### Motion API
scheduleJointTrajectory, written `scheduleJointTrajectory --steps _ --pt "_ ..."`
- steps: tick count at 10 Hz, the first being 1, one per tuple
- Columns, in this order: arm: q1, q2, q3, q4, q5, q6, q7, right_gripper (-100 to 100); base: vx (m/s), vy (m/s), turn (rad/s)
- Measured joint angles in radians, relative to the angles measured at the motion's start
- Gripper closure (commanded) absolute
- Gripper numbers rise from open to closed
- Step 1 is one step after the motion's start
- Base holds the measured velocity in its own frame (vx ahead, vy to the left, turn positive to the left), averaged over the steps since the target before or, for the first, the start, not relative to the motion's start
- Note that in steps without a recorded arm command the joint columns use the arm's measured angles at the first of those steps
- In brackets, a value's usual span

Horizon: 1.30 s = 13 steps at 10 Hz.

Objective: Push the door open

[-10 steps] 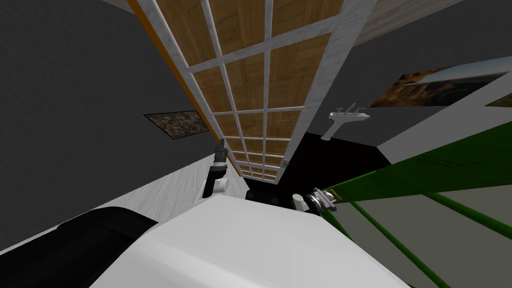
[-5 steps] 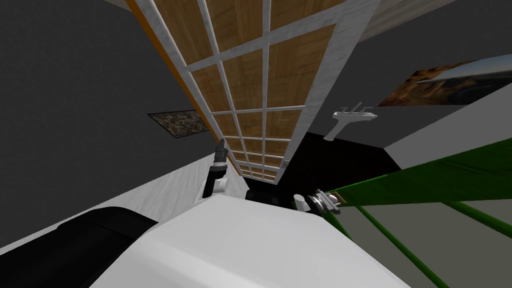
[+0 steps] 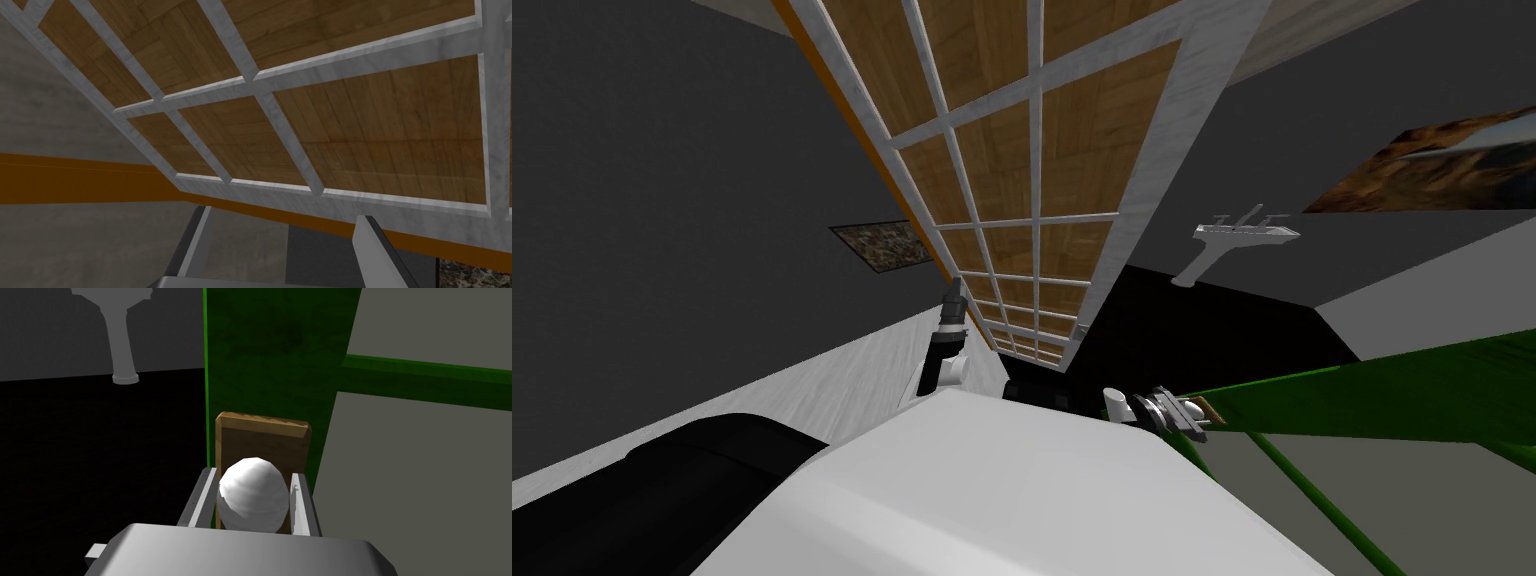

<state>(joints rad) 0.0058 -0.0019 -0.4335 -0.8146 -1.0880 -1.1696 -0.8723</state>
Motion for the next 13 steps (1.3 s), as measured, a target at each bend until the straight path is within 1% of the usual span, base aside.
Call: scheduleJointTrajectory --steps 1,2,4,5,6,8,9,10,11,12,13 --pt "0.004 0.008 -0.021 -0.019 -0.009 0.003 0.016 100 0.016 -0.142 0.109" --pt "-0.002 0.011 -0.04 -0.019 -0.015 -0.002 0.024 100 0.025 -0.074 0.029" --pt "-0.02 0.004 -0.063 0.006 -0.02 -0.018 0.018 100 0.035 -0.05 0.072" --pt "-0.022 0.01 -0.078 0.009 -0.025 -0.024 0.019 100 0.029 -0.076 0.085" --pt "-0.033 0.014 -0.095 0.026 -0.03 -0.035 0.019 100 0.034 -0.077 0.084" --pt "-0.042 0.033 -0.128 0.036 -0.038 -0.055 0.022 100 0.043 -0.097 0.099" --pt "-0.051 0.039 -0.147 0.048 -0.044 -0.066 0.022 100 0.019 -0.042 0.018" --pt "-0.052 0.04 -0.149 0.05 -0.044 -0.069 0.022 100 -0.016 -0.093 0.162" --pt "-0.051 0.03 -0.16 0.052 -0.06 -0.075 0.025 100 -0.031 -0.14 0.152" --pt "-0.051 0.016 -0.17 0.064 -0.072 -0.083 0.021 100 -0.038 -0.195 0.135" --pt "-0.046 0.014 -0.184 0.041 -0.089 -0.09 0.035 100 -0.011 -0.195 0.094"
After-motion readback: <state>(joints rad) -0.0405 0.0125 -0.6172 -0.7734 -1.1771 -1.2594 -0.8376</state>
